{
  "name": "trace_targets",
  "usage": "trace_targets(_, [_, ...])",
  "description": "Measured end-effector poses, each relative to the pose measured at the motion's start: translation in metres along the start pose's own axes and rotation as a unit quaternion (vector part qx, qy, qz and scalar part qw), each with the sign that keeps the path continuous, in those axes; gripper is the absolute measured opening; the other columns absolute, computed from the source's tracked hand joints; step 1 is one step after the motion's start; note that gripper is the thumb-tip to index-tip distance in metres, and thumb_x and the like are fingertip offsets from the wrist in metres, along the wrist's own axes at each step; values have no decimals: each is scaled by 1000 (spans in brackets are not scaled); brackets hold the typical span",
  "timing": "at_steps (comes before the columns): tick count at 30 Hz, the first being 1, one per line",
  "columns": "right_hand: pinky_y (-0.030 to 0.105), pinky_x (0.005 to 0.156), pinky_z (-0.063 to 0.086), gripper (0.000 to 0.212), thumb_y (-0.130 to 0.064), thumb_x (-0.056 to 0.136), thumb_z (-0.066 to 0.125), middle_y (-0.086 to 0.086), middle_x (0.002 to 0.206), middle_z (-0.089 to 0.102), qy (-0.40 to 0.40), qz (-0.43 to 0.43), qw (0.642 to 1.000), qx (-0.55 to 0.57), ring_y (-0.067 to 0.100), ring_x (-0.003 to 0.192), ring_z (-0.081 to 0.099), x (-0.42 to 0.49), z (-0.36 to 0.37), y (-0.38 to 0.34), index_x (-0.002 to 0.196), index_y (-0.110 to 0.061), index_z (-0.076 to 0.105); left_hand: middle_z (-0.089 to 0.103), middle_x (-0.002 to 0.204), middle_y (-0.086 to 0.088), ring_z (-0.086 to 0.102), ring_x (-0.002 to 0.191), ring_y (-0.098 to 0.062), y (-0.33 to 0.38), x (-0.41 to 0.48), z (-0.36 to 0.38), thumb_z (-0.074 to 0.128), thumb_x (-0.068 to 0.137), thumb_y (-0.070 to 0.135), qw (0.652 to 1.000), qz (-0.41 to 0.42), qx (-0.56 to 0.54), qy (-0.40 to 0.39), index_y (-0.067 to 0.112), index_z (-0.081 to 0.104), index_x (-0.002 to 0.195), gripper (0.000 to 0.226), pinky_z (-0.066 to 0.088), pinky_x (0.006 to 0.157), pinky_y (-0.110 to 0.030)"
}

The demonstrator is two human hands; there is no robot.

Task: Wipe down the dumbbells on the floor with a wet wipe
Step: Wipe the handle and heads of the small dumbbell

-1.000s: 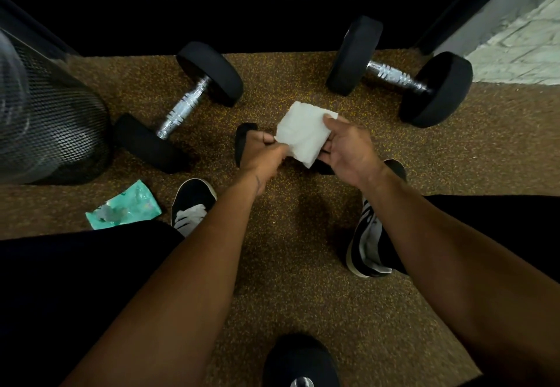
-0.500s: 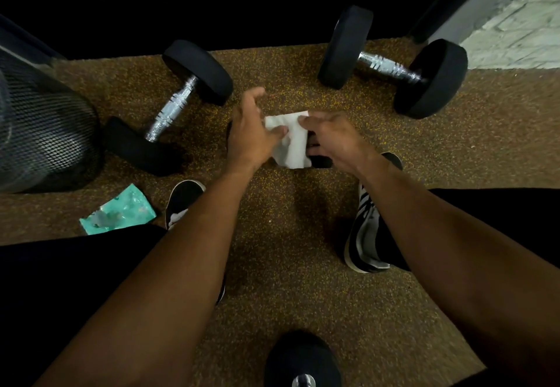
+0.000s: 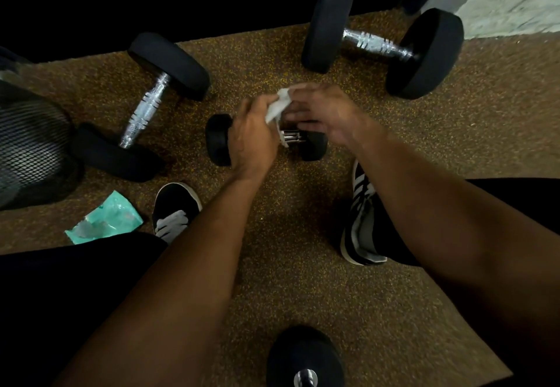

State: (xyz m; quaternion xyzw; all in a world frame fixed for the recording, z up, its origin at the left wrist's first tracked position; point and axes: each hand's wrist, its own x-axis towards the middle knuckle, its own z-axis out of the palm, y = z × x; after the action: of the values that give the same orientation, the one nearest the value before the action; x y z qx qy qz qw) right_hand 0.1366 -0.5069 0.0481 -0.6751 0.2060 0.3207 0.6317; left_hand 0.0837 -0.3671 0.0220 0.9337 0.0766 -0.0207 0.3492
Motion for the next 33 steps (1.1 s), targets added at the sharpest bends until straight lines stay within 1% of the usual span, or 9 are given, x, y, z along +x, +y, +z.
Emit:
trace_targets(4, [38, 93, 52, 22, -32, 95, 55, -5, 114, 69, 75, -54, 975, -200, 18, 105, 65, 5, -32, 24, 113, -27, 66, 60, 123, -7, 57, 104, -14, -9, 27, -16, 63, 95, 17, 995, -77, 24, 62, 22, 67, 126, 32, 43, 82, -18])
trace_targets(7, [34, 101, 41, 51, -36, 94, 58, 2, 142, 51, 71, -60, 914, -394, 24, 125, 52, -2, -48, 61, 142, -30, 43, 60, 123, -8, 58, 107, -20, -19, 40, -17, 64, 93, 19, 994, -9, 94, 53, 23, 65, 130, 37, 48, 87, -25])
trace_targets(12, [39, 107, 40, 79, -43, 95, 55, 0, 160, 26, 29, -140, 907, -397, 28, 135, 44, -6, -36, 99, 155, -36, 4, 48, 148, -1, 41, 130, -31, -32, 20, 30, 49, 98, 27, 908, 115, 330, -233, 26, 44, 148, 50, 38, 103, -53])
trace_targets(15, [37, 97, 44, 70, -40, 98, 51, 2, 157, 34, 69, -162, 890, -420, 32, 125, 54, -2, -33, 99, 154, -37, 9, 32, 161, 2, 31, 143, -30, -40, -7, 46, 39, 102, 27, 903, 152, 338, -216, 23, 25, 157, 56, 28, 111, -57])
trace_targets(18, [37, 96, 44, 68, -42, 97, 50, 4, 153, 42, 77, -169, 881, -435, 32, 120, 57, 0, -36, 101, 154, -36, 14, 33, 161, 2, 37, 139, -30, -54, -22, 45, 40, 101, 26, 892, 206, 367, -163, 22, 30, 155, 55, 35, 105, -52])
trace_targets(20, [38, 96, 44, 67, -42, 97, 51, 5, 150, 46, 83, -167, 881, -434, 32, 119, 58, 0, -35, 101, 154, -37, 15, 43, 154, 2, 46, 129, -31, -56, -18, 40, 46, 100, 33, 907, 159, 368, -132, 22, 38, 150, 52, 40, 99, -51])
trace_targets(24, [39, 99, 42, 67, -40, 97, 52, 4, 148, 47, 82, -155, 885, -431, 32, 120, 56, -2, -34, 97, 154, -38, 15, 45, 150, -1, 43, 123, -34, -58, -3, 34, 58, 94, 42, 897, 136, 369, -201, 29, 33, 153, 65, 39, 95, -48])
trace_targets(27, [37, 99, 41, 68, -40, 97, 51, 3, 150, 46, 82, -153, 884, -434, 31, 120, 56, -2, -36, 97, 154, -39, 14, 59, 139, -3, 48, 114, -34, -61, 25, 24, 54, 97, 17, 908, 148, 315, -233, 31, 45, 148, 54, 43, 89, -42])
trace_targets(33, [38, 102, 41, 69, -38, 97, 52, 5, 148, 48, 90, -142, 891, -421, 30, 120, 57, -1, -32, 98, 154, -39, 13, 71, 105, -11, 65, 92, -29, -24, 34, 43, 49, 101, 22, 935, 108, 258, -217, 17, 60, 121, 24, 40, 76, -36])
